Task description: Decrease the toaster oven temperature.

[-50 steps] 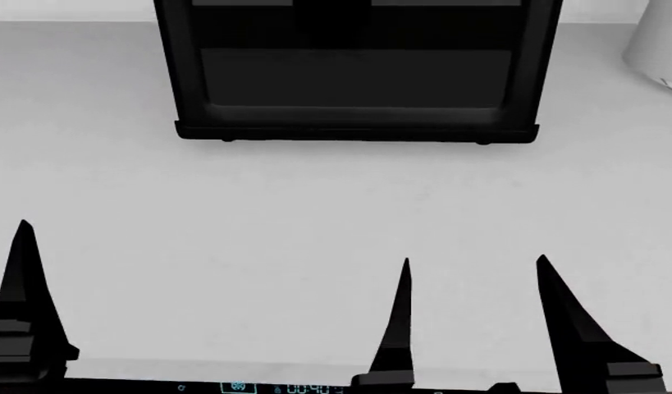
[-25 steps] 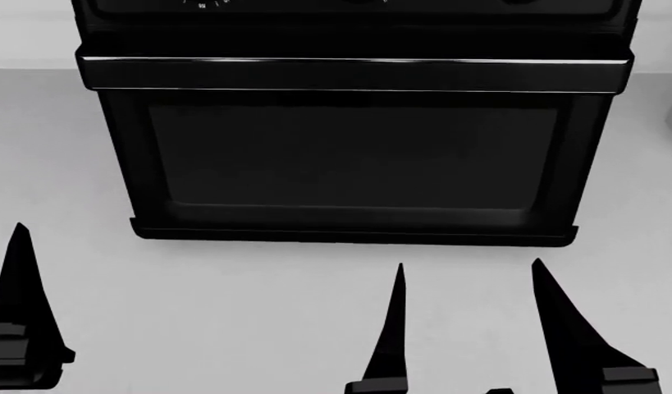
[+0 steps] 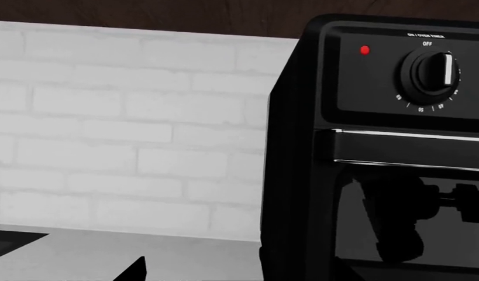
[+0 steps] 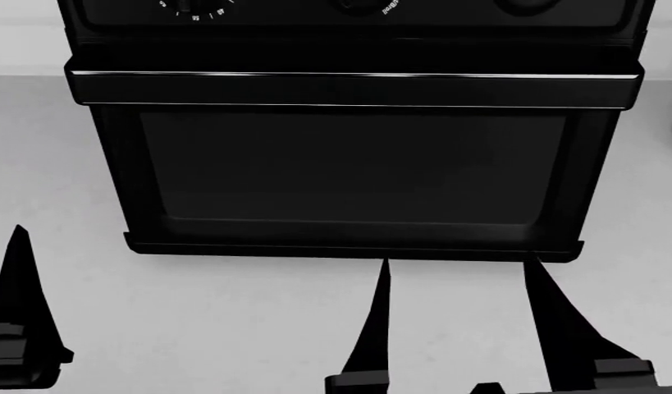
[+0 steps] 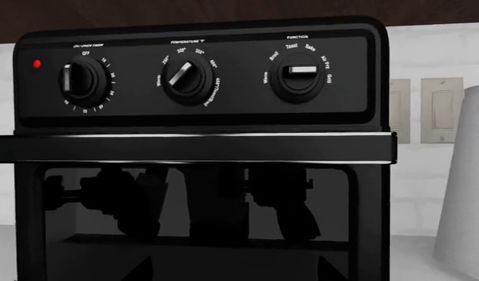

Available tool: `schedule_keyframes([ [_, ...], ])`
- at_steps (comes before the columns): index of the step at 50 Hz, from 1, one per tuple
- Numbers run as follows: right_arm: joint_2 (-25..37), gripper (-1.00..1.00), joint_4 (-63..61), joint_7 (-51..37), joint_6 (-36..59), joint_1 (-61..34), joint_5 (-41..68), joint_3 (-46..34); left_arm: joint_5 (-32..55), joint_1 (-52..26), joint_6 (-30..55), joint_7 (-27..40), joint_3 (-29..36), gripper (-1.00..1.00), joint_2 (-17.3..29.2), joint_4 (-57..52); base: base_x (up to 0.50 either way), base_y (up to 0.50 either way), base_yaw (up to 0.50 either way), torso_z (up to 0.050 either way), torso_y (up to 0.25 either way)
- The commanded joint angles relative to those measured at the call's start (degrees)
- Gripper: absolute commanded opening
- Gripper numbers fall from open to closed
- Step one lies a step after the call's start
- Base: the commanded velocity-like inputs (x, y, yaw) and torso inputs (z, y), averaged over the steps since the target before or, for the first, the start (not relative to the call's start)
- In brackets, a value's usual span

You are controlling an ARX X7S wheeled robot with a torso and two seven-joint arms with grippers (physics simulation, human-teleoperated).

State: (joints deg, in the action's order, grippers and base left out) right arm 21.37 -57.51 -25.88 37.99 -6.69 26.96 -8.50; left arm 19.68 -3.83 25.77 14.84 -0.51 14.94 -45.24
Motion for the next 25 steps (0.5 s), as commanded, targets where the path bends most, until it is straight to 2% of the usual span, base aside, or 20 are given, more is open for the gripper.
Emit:
schedule_keyframes([
  [1, 18.9, 1.00, -2.4, -31.4, -0.3, -19.0, 28.4, -12.9, 0.9, 0.3, -1.0, 0.0, -0.2, 1.00, 0.5, 0.7, 0.00, 0.00, 0.00, 0.000, 0.000],
  [4, 20.3, 1.00, -0.7, -39.2, 2.5, -31.7, 43.0, -12.6, 1.0, 0.4, -1.1, 0.1, -0.2, 1.00, 0.7, 0.6, 0.00, 0.00, 0.00, 0.000, 0.000],
  [8, 19.4, 1.00, 3.0, -42.4, 4.0, -39.6, 52.2, -12.5, 1.1, 0.8, -1.3, 0.3, -0.3, 1.00, 0.8, 0.5, 0.00, 0.00, 0.00, 0.000, 0.000],
  [25, 15.6, 1.00, 14.7, -51.9, 5.7, -61.3, 71.9, -13.9, 1.0, 0.2, -1.1, 1.2, 0.8, 1.00, 1.3, 0.8, 0.00, 0.00, 0.00, 0.000, 0.000],
])
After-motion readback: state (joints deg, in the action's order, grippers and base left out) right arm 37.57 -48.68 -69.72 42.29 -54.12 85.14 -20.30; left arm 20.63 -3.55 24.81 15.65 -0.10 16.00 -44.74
